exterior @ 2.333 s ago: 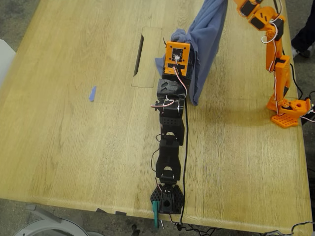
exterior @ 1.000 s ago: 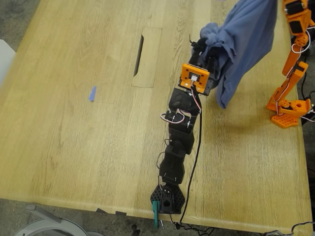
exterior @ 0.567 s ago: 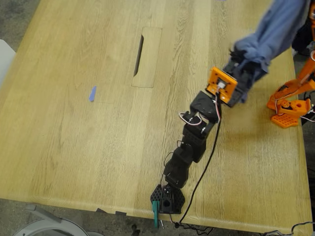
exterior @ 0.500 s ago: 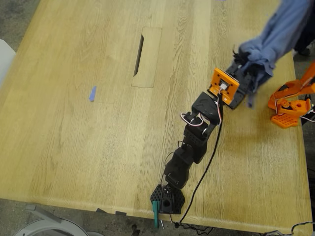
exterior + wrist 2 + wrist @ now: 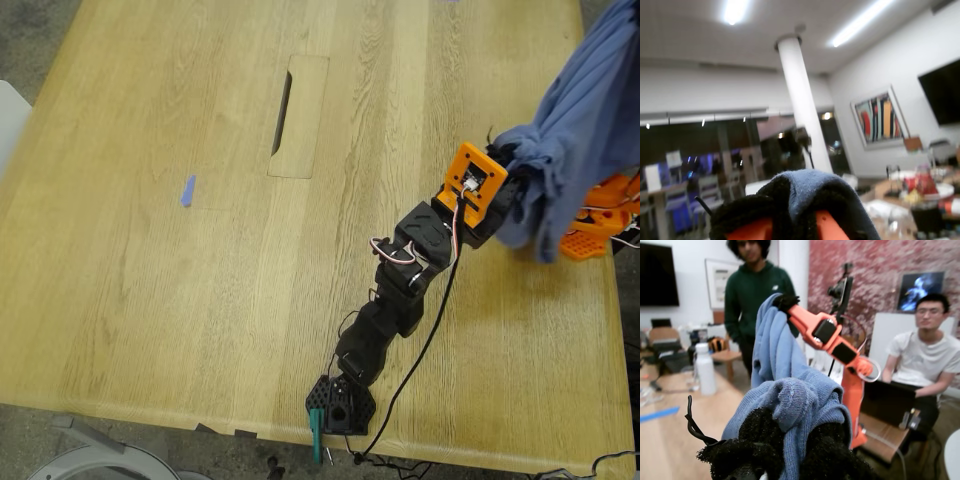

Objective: Fold a T-shirt

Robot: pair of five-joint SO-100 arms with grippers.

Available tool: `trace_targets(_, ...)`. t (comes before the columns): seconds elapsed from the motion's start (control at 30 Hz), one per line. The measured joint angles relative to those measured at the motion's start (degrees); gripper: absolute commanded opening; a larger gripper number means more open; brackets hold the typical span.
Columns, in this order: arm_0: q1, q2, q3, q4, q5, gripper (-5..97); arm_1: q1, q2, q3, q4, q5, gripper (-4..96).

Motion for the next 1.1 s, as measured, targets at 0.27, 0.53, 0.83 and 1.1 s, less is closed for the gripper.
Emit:
trace_targets(0.27,-10.90,0.00,-0.62,19.69,-2.29,0,-7.82,4.75,23.47,-3.34,-0.44,2.4)
trace_targets(0.53,-22.59,-3.08,-1.67,26.19,-2.29,0,-15.21,8.17,46.93,-13.80,0.18,2.6)
trace_targets(0.83,-31.20,-0.70,24.43,26.19,-2.55,0,-17.67,8.61,62.58,-23.82,1.23,2.9)
trace_targets(1.1,-34.45,25.58,75.59,8.61,-2.64,0,-18.46,8.96,70.84,-29.36,1.23,3.0)
